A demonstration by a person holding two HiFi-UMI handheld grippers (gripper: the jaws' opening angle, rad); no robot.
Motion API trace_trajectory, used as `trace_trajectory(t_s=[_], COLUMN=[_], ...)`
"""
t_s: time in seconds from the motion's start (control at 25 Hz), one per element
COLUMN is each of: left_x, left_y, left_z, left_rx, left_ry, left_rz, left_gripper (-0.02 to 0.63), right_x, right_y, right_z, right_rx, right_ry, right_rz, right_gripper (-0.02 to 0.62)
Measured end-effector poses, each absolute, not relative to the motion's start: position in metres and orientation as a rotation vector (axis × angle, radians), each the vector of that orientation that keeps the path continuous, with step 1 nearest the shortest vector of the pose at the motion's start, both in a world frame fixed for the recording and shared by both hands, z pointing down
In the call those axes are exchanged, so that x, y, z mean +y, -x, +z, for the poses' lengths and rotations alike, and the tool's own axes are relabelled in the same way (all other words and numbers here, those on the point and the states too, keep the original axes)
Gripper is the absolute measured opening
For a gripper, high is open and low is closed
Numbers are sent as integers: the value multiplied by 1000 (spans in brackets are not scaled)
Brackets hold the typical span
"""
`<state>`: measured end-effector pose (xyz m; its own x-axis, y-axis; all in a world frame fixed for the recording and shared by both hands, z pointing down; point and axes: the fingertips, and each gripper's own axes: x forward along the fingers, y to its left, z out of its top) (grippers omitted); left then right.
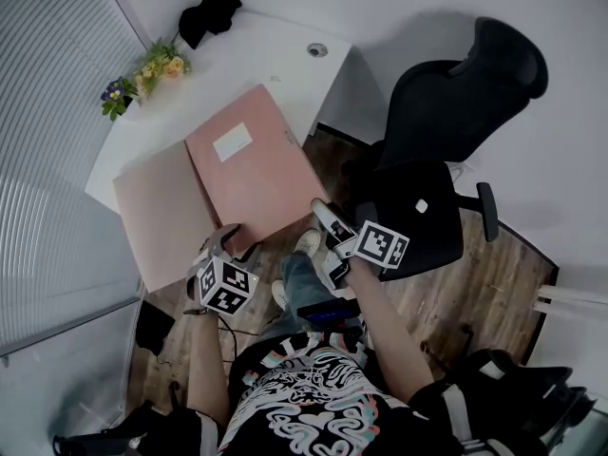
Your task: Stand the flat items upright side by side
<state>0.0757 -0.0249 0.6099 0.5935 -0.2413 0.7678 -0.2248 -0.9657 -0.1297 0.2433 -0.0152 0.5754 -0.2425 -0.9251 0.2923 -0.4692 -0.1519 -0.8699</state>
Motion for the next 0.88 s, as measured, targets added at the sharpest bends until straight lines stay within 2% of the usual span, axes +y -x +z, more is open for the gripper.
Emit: trace_trajectory(t_s=[0.88], left_x=[-24], left_y=[-88], left_z=[603], left_rx=[482], left_ry=[2931], left_rz=[-1258], left_gripper=[221], right_x=[-23], right_y=[-242], right_z=[525], right_rx=[1909], right_ry=[1750], right_rz=[-1194], right_gripper=[265])
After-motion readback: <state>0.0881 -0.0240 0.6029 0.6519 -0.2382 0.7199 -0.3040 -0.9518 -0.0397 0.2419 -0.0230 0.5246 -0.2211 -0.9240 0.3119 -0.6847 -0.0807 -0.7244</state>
